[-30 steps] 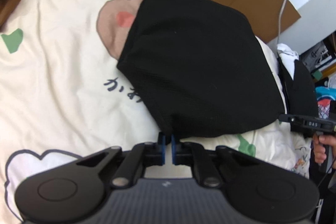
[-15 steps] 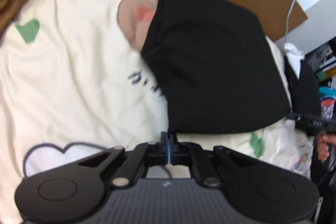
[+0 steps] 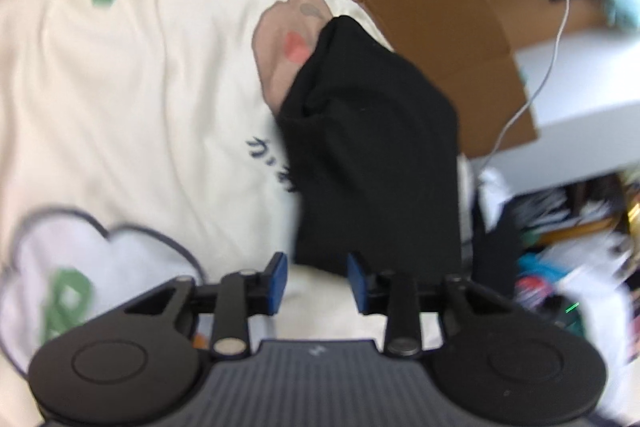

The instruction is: Fold clothes

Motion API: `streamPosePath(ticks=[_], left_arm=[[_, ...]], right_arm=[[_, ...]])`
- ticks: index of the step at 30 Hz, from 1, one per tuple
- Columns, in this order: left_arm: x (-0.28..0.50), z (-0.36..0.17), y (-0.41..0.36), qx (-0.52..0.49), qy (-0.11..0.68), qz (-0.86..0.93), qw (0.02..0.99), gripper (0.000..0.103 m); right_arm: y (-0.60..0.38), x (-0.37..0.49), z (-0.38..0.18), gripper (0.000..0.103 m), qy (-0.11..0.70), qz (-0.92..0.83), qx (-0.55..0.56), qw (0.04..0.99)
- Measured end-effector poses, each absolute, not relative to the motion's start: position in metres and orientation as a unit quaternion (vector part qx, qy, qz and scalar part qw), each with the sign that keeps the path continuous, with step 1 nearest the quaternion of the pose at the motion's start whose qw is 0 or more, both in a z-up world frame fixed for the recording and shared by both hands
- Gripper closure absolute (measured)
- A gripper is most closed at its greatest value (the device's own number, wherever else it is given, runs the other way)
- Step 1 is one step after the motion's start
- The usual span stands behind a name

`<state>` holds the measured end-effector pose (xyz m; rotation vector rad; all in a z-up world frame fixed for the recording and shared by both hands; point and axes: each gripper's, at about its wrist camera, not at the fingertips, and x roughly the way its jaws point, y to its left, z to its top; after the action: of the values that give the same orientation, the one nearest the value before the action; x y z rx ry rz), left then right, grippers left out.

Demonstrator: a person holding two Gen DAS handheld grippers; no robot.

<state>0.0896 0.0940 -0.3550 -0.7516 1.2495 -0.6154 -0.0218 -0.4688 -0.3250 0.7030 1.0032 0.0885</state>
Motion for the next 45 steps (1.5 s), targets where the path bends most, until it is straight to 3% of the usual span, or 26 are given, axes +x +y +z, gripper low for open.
streamPosePath(ticks=[2, 17, 22, 45], left_arm=[[0.087, -0.360, 0.095, -0.355, 0.562, -0.271, 0.696, 0.059], [0.073, -0.405, 0.076, -0.489, 0.543, -0.198, 0.654, 0.058], [0.067, -0.410, 0.077, -0.517, 0.527, -0.174, 0.651, 0.055], [0.086, -0.415, 0.061, -0.524, 0.507, -0.162, 0.666, 0.054]], right_arm=[[-0.469, -0.026, -0.330, 0.062, 0.460, 0.038, 0.365, 0.809], [-0.463, -0.030, -0.371, 0.062, 0.403, -0.030, 0.534, 0.743], [-0.453, -0.033, -0.384, 0.054, 0.395, -0.052, 0.568, 0.720], [-0.433, -0.018, -0.390, 0.051, 0.356, -0.127, 0.614, 0.693]])
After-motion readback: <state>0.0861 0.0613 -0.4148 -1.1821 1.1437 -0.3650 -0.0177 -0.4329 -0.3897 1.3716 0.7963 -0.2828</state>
